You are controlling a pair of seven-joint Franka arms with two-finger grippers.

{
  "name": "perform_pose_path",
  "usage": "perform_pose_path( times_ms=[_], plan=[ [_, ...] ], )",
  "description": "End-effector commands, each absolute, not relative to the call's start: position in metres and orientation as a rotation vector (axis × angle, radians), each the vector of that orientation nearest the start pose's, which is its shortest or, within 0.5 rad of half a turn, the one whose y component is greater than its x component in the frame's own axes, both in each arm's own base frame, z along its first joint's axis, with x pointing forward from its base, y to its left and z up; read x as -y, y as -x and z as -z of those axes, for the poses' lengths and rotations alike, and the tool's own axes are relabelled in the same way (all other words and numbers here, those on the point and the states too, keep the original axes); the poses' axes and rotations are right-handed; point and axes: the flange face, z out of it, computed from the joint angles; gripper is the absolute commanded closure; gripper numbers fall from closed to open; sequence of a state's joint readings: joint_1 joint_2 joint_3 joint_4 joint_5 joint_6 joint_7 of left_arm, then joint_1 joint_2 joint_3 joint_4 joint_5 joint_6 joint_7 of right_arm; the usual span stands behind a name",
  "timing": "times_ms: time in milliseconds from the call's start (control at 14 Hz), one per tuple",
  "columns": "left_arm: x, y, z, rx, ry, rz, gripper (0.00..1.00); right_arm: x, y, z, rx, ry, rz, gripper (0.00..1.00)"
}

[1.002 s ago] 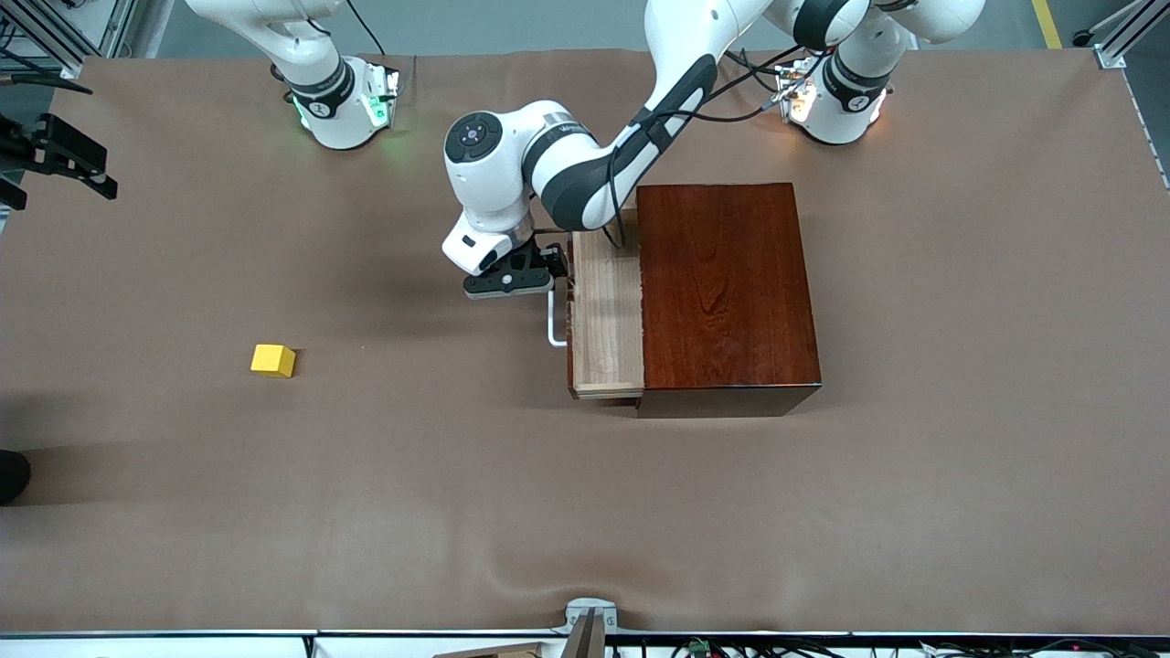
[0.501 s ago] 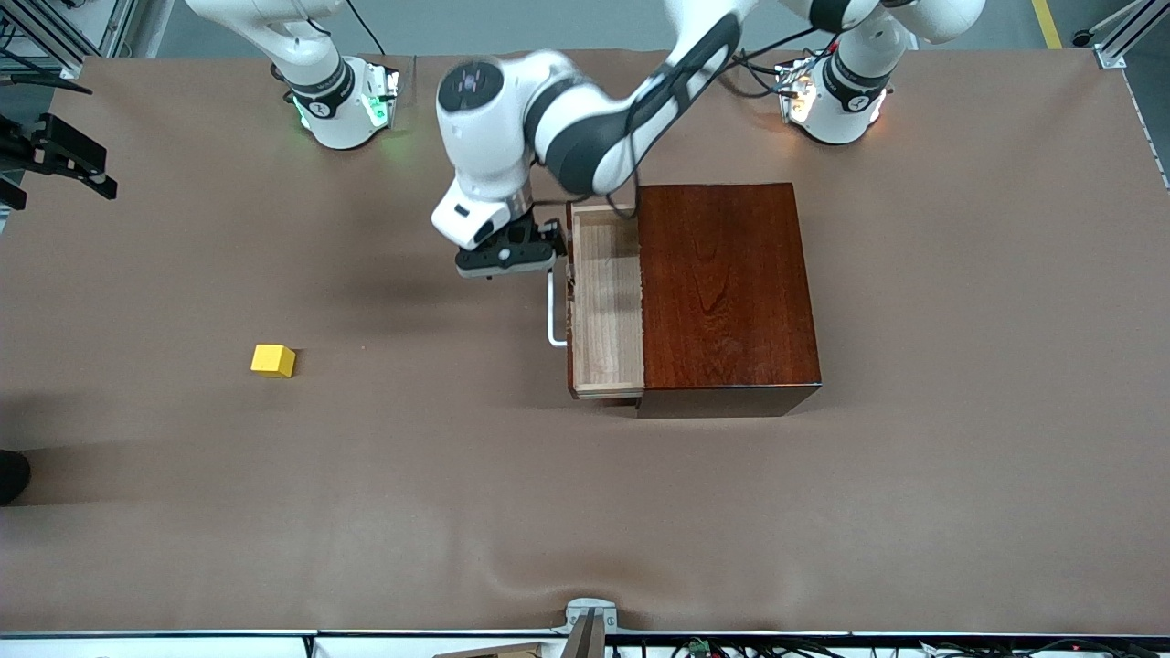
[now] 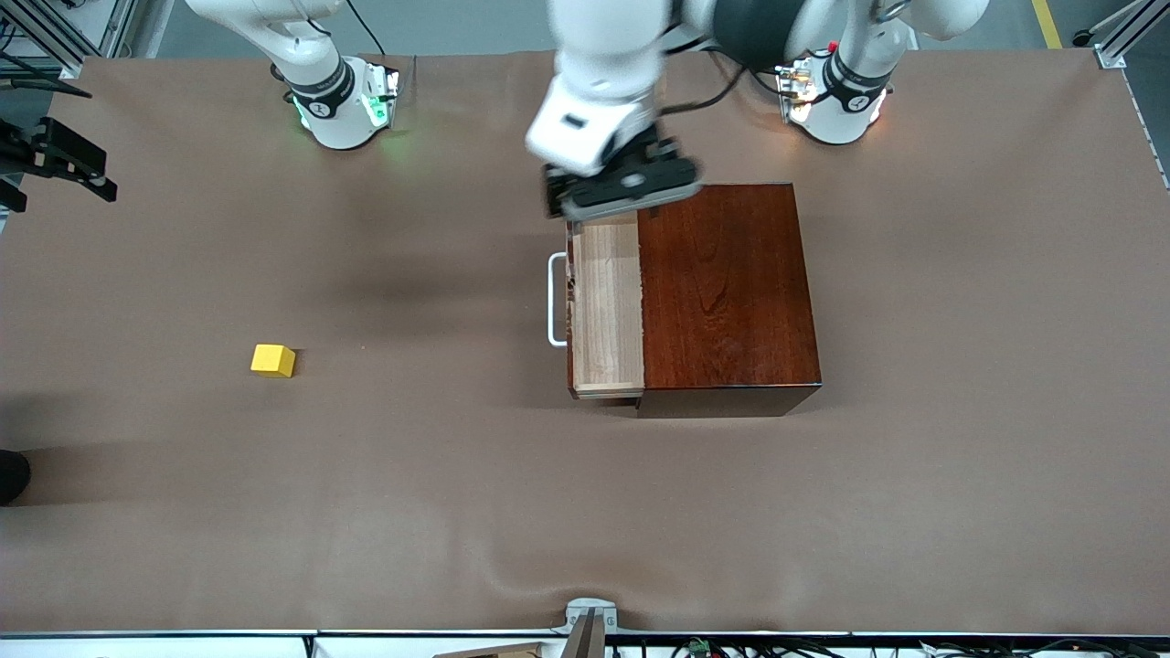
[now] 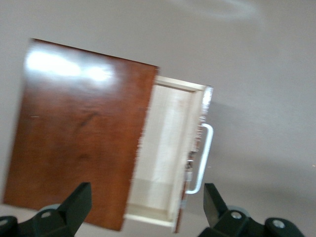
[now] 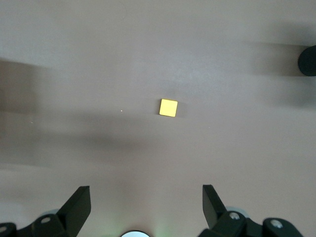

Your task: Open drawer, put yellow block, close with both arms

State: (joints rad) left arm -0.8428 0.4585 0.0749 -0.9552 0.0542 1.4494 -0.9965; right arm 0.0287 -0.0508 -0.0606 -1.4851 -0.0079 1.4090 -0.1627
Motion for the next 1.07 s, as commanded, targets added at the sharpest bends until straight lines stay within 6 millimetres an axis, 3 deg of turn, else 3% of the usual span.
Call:
perform_pose_path(
  times_ms=[0, 215, 429, 716, 859, 1002],
  plan=[
    [0.415, -0.481, -0.653, 0.315, 3.071, 0.079, 0.0, 0.041, -0.527, -0.672, 0.158, 3.133, -0.067, 0.0],
    [0.339, -0.498, -0.686, 0.238, 3.06, 0.027, 0.0, 0.056, -0.543, -0.642, 0.117, 3.127, -0.155, 0.0],
    [0.264, -0.513, -0.706, 0.141, 3.056, -0.047, 0.0, 0.059, -0.563, -0.605, 0.107, 3.118, -0.251, 0.0],
    [0.171, -0.526, -0.708, -0.031, 3.062, -0.132, 0.0, 0.055, -0.593, -0.558, 0.115, 3.129, -0.304, 0.0],
    [0.14, -0.525, -0.7, -0.035, 3.066, -0.186, 0.0, 0.058, -0.605, -0.532, 0.108, 3.115, -0.352, 0.0],
    [0.113, -0.524, -0.697, -0.076, 3.071, -0.207, 0.0, 0.061, -0.626, -0.519, 0.123, 3.136, -0.245, 0.0]
  ],
)
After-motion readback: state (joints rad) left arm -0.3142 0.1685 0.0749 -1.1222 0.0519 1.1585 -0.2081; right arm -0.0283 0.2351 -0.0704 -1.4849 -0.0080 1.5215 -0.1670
